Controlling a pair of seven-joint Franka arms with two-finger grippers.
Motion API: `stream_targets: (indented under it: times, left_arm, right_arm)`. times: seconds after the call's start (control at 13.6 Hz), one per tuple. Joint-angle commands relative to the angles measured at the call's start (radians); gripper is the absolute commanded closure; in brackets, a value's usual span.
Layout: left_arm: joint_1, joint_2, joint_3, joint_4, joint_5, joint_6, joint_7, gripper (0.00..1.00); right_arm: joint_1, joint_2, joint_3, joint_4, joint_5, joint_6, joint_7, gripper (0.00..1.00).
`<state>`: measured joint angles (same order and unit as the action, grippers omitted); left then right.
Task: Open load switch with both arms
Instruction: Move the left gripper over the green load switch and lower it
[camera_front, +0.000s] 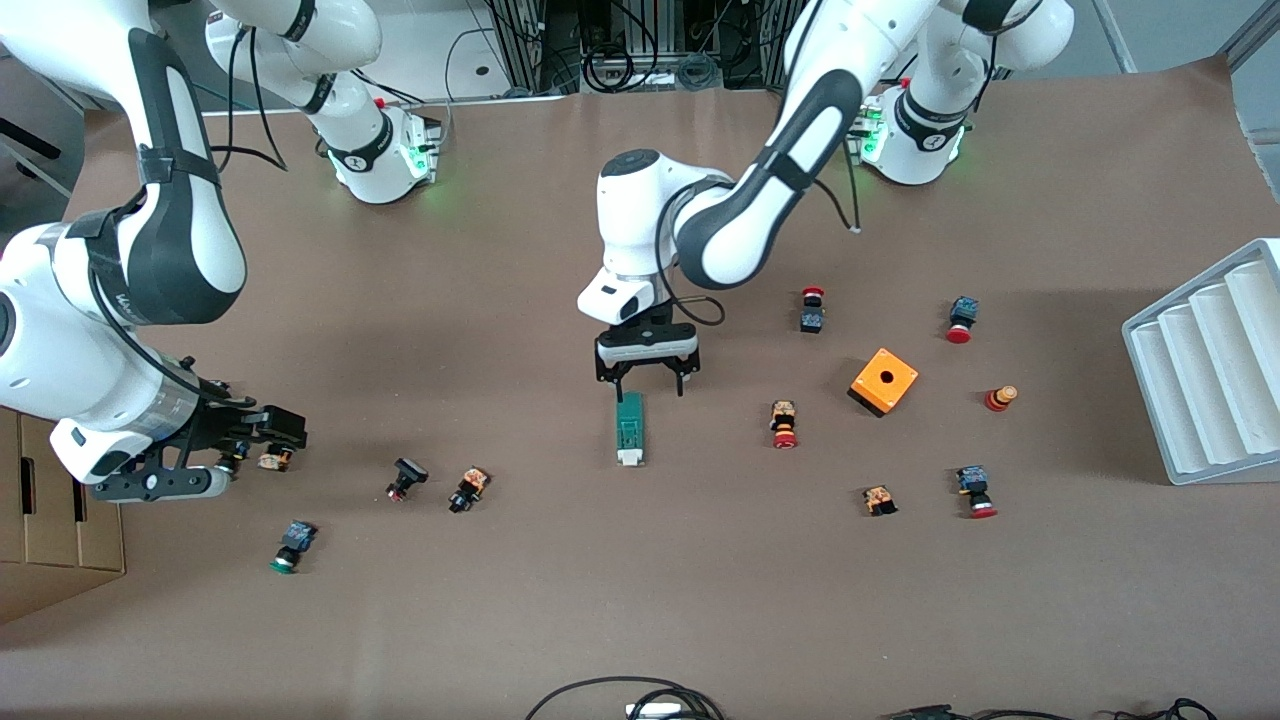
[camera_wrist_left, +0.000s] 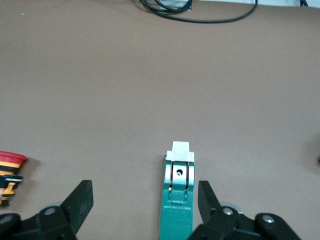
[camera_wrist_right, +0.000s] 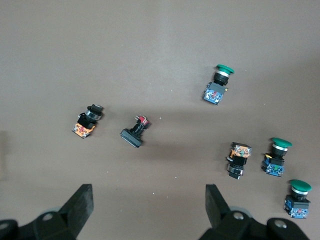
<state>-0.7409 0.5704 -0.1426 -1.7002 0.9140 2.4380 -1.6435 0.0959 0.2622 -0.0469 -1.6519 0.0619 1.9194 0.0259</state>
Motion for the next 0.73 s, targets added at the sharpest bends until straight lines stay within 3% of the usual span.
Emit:
stream_targets:
  times: [0.0, 0.37, 0.66]
  left_arm:
    - [-0.043, 0.051, 0.012, 0.027, 0.158, 0.001, -0.181, 0.07]
    - [-0.086, 0.137, 0.012, 0.034, 0.392, -0.002, -0.487, 0.07]
    - [-0.104, 0.212, 0.012, 0.079, 0.494, -0.01, -0.535, 0.11]
  right_arm:
    - [-0.004, 0.014, 0.004, 0.023, 0.019, 0.004, 0.009, 0.0]
    - [0.005, 0.02, 0.009, 0.021, 0.018, 0.006, -0.05, 0.0]
    - [0.065, 0.034, 0.012, 0.021, 0.009, 0.055, -0.047, 0.0]
